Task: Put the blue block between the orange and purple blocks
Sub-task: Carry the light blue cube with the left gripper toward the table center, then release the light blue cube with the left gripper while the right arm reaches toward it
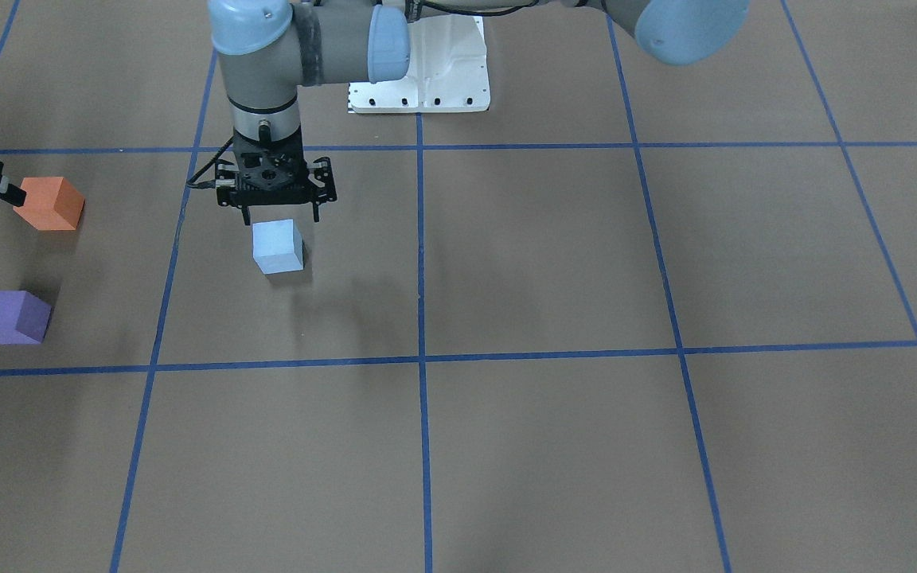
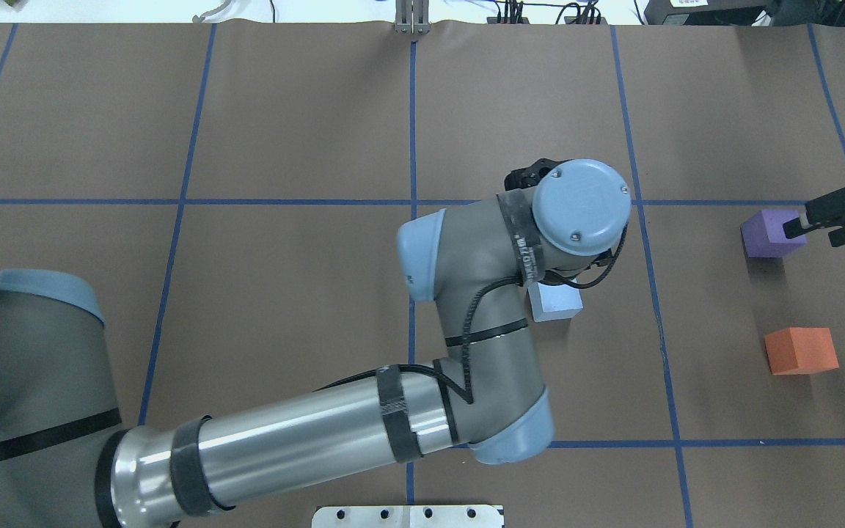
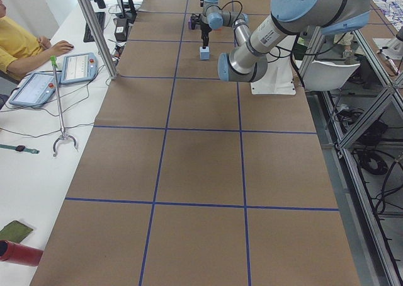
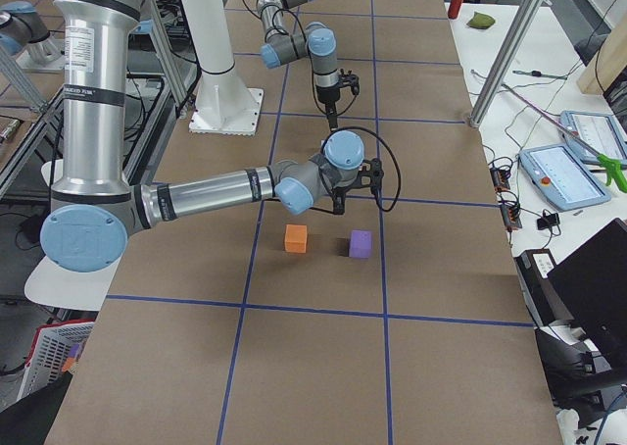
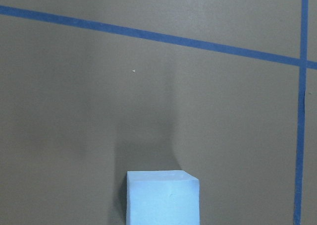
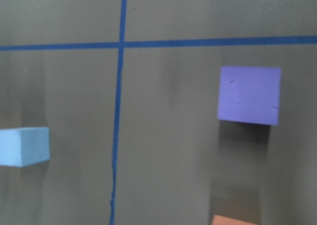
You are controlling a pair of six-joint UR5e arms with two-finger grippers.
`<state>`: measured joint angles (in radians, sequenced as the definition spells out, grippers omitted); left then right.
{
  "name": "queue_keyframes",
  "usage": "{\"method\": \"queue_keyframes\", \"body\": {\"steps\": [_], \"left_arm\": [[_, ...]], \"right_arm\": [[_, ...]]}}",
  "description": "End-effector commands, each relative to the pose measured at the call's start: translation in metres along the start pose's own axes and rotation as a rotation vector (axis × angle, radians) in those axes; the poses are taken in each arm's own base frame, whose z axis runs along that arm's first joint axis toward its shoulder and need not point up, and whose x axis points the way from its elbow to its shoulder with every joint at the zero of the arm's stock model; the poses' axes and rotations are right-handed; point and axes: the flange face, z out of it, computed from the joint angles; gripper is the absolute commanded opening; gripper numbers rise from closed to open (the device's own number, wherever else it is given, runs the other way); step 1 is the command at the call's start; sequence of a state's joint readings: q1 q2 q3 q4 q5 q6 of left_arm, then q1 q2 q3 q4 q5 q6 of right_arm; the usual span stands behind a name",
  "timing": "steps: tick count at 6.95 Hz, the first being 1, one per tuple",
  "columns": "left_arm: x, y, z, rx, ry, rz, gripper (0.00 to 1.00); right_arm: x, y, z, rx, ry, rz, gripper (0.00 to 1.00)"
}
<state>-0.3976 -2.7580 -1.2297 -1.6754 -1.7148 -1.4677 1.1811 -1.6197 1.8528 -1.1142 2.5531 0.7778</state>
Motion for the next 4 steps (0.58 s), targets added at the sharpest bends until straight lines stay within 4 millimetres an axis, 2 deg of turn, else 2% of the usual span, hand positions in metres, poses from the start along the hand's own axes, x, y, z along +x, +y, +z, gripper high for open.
{"method": "queue_keyframes", "body": {"steps": [1,2,3,4], "left_arm": [[-0.122,-0.035,-0.014,-0.010,0.019,-0.032,1.00],[-0.182,-0.040,-0.024,-0.015,0.019,0.053,1.00],[-0.232,-0.044,-0.031,-0.002,0.006,0.085,1.00],[-0.261,-0.044,-0.036,0.002,-0.004,0.094,1.00]], "right_arm": [[-0.091,-0.012,0.047,0.025,0.021,0.102,1.00],[-0.132,-0.003,0.080,0.044,0.041,0.096,1.00],[-0.176,0.006,0.110,0.066,0.043,0.120,1.00],[-0.209,0.021,0.140,0.081,0.051,0.126,1.00]]}}
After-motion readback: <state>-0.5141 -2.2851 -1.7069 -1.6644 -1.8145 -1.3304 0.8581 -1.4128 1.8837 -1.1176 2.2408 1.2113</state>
